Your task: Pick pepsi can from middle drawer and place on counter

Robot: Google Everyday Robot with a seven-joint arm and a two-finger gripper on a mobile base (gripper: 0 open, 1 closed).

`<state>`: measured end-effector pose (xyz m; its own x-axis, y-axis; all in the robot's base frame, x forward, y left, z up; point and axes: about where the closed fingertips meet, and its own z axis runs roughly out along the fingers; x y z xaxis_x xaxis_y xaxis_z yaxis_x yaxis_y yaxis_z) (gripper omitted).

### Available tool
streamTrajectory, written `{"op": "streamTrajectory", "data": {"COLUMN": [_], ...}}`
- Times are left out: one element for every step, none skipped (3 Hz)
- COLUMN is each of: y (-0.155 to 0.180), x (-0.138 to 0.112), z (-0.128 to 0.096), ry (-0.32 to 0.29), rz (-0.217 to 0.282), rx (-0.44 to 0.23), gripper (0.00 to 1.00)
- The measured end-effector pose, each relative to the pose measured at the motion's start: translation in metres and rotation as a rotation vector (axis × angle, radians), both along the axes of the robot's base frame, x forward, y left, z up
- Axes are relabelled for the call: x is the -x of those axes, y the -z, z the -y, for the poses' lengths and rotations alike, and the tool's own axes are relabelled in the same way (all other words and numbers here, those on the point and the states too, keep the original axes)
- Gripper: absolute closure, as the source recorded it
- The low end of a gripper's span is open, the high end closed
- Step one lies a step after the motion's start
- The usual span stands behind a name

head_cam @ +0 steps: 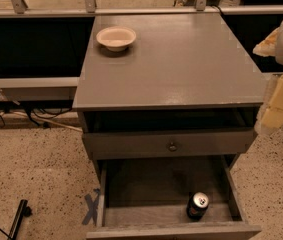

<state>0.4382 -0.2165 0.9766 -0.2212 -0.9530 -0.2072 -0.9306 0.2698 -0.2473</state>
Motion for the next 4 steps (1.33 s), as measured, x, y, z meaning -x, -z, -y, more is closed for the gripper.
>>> {"op": "streamTrajectory", "data": {"y": [0.000, 0.036, 0.118, 0.219], "x": [0.000, -0.005, 0.004, 0.025], "z": [0.000, -0.001, -0.015, -0.029], "ry": [0.000, -0.029, -0.093, -0.079], "rz": [0.000, -0.011, -0.042, -0.073], "rx": [0.000, -0.125, -0.320, -0.563], "gripper": [0.00, 0.00, 0.00, 0.00]}}
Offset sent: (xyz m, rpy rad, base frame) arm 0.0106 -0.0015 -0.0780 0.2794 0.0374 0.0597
